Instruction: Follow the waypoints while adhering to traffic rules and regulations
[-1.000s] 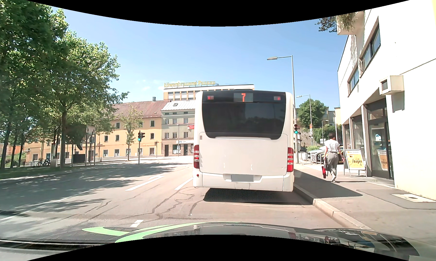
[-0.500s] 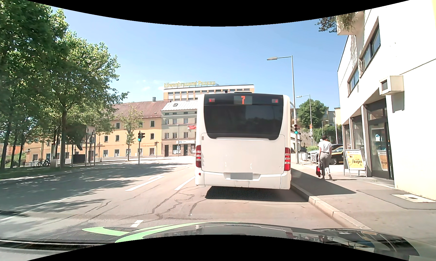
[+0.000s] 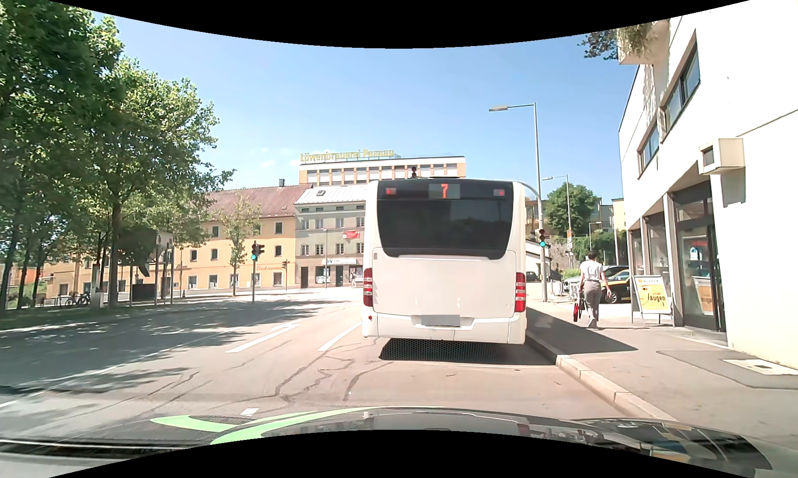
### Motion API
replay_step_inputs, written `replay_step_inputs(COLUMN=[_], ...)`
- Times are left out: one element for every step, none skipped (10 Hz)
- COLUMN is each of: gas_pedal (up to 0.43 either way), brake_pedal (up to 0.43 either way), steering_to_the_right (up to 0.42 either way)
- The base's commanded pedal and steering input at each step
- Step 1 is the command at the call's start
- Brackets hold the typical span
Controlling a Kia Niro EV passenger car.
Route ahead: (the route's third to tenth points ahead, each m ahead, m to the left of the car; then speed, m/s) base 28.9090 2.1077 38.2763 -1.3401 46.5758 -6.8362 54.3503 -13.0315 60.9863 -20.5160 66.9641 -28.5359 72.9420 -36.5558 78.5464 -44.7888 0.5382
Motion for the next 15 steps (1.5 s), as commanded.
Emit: replay_step_inputs(gas_pedal=[0.280, 0.280, 0.280, 0.280, 0.280, 0.280, 0.240, 0.130, 0.118, 0.138, 0.177, 0.189, 0.197, 0.197, 0.197], brake_pedal=[0.000, 0.000, 0.000, 0.000, 0.000, 0.000, 0.000, 0.000, 0.000, 0.000, 0.000, 0.000, 0.000, 0.000, 0.000], steering_to_the_right=[0.013, 0.013, 0.013, 0.013, 0.013, 0.013, 0.013, 0.013, 0.013, 0.013, 0.013, 0.013, 0.013, 0.015, 0.020])
